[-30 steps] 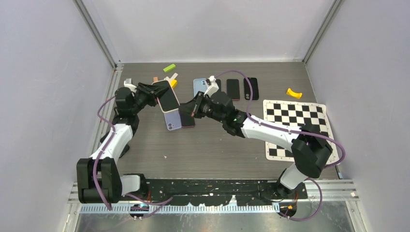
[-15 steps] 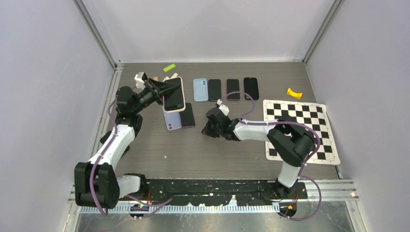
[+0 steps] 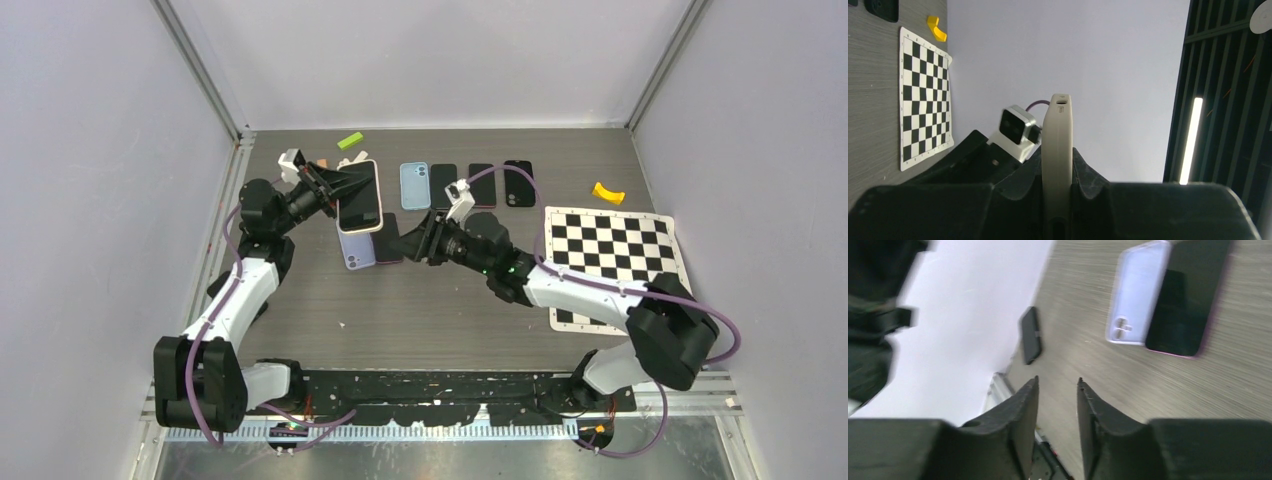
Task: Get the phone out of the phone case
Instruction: Remove the phone case from the phone.
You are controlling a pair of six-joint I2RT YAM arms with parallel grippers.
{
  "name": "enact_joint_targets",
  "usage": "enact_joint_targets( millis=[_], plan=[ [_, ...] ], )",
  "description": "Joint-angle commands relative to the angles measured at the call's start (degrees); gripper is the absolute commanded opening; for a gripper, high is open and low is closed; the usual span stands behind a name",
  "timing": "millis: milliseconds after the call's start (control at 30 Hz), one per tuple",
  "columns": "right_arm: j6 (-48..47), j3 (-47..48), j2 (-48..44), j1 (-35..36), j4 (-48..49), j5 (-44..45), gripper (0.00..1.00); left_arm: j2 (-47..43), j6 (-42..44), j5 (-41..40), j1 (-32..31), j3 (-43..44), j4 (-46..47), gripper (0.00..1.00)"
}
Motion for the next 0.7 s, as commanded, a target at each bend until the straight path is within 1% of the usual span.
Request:
enact_joint_targets(
  millis=[0,33,100,233,433,500,567,600,633,667],
  plan=[
    [-4.5,-3.7,-4.3,0.4,15.1,-13.2,0.58,-0.9,0.9,0.6,0.2,0.7,4.0,0.0],
    [-4.4,-4.0,-4.9,0.5,16.7,-14.6,0.66,-0.9,0.9,0.6,0.2,0.6,4.0,0.0],
    [-3.5,-4.4,-5.4,0.7,20.5,-17.2,0.72,-1.0,0.9,0.6,0.3,0.4,3.9,0.0],
    [-2.5,-4.2,-5.8,1.3,24.8,-18.4,0.75,-1.2,0.8,0.5,0.2,0.4,3.7,0.0],
    [1.2,-3.7,-6.7,1.4,28.6,-15.1,0.75,-1.9,0.9,0.5,0.2,0.2,3.0,0.0],
    [2.5,-3.8,-6.8,1.4,30.8,-14.9,0.7,-1.8,1.1,0.5,0.2,0.2,2.9,0.0],
    [3.8,-4.0,-6.8,1.4,33.1,-15.3,0.58,-1.7,1.6,0.6,0.3,0.1,2.8,0.0],
    [4.1,-4.0,-6.9,1.4,33.8,-15.4,0.45,-1.7,1.8,0.6,0.3,0.1,2.6,0.0],
    [4.9,-3.9,-7.0,1.4,34.7,-15.9,0.4,-1.6,2.0,0.7,0.3,0.0,2.5,0.0],
    [5.3,-3.9,-7.0,1.4,35.2,-16.0,0.32,-1.6,2.1,0.7,0.2,-0.1,2.5,0.0]
  ],
)
